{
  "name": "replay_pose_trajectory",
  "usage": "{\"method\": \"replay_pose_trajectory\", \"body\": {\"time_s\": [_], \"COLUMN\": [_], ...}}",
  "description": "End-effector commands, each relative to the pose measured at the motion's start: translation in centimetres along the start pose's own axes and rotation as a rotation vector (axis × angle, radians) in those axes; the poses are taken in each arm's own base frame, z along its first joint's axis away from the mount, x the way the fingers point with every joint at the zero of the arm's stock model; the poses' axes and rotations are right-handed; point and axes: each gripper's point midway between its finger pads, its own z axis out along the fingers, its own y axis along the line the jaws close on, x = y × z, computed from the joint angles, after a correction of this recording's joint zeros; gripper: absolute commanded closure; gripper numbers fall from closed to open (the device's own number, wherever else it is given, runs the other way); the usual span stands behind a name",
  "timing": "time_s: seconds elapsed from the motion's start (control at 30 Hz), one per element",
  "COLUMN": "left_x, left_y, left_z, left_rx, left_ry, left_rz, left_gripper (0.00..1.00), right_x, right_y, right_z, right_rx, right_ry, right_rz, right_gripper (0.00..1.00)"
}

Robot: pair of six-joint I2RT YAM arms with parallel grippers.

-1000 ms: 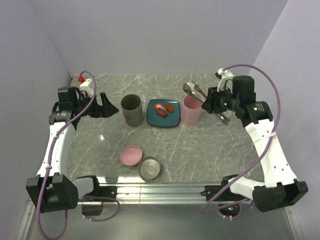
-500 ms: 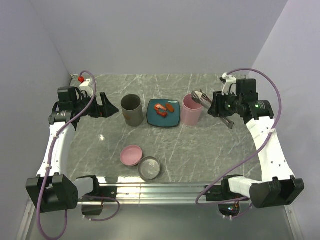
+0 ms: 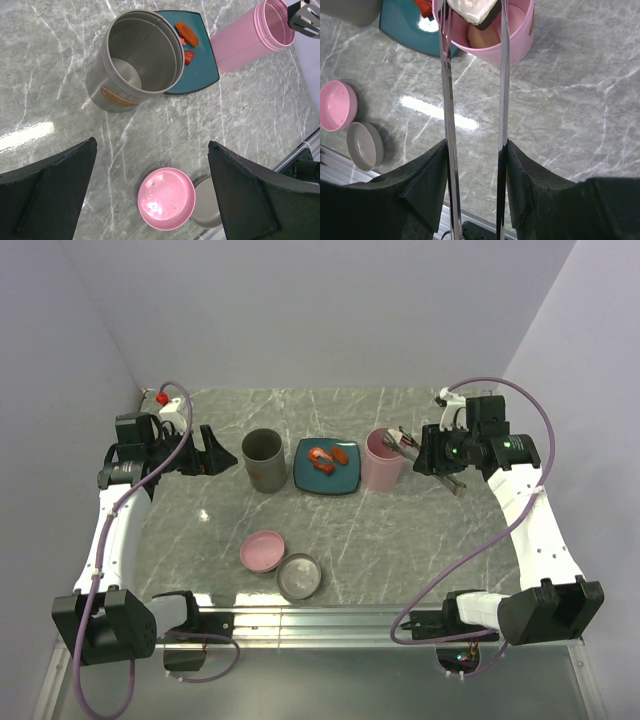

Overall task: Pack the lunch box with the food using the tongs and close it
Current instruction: Place the fake food in the packing box.

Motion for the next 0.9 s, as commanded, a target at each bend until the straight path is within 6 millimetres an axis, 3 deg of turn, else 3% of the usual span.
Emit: {"method": "replay_pose_trajectory", "body": {"time_s": [0.0, 0.23, 0.47, 0.57, 0.87], "left_x": [-1.5, -1.6, -1.6, -1.6, -1.6], "left_y": [-0.6, -0.6, -0.7, -0.6, -0.6], "left_z": [-0.5, -0.5, -0.6, -0.5, -0.5], "left_rx": [0.007, 0.007, 0.007, 0.011, 0.006], "left_ry": [-0.045, -0.045, -0.047, -0.041, -0.040], "left_rz": [0.041, 0.045, 0.045, 0.039, 0.041], "left_gripper": [0.01, 0.01, 0.01, 0.01, 0.00], "right_x": [-1.8, -2.3, -3.3, -4.0, -6.1], "right_y": [0.3, 0.3, 1.1, 2.7, 10.2], "right_z": [-1.2, -1.5, -2.1, -1.9, -0.7], "right_rx": [-0.002, 0.002, -0.025, -0.050, -0.175], "right_ry": [-0.064, -0.072, -0.100, -0.101, -0.126], "right_rz": [-0.025, -0.034, -0.055, -0.114, -0.305], "right_gripper": [0.48, 0.40, 0.42, 0.44, 0.47]}}
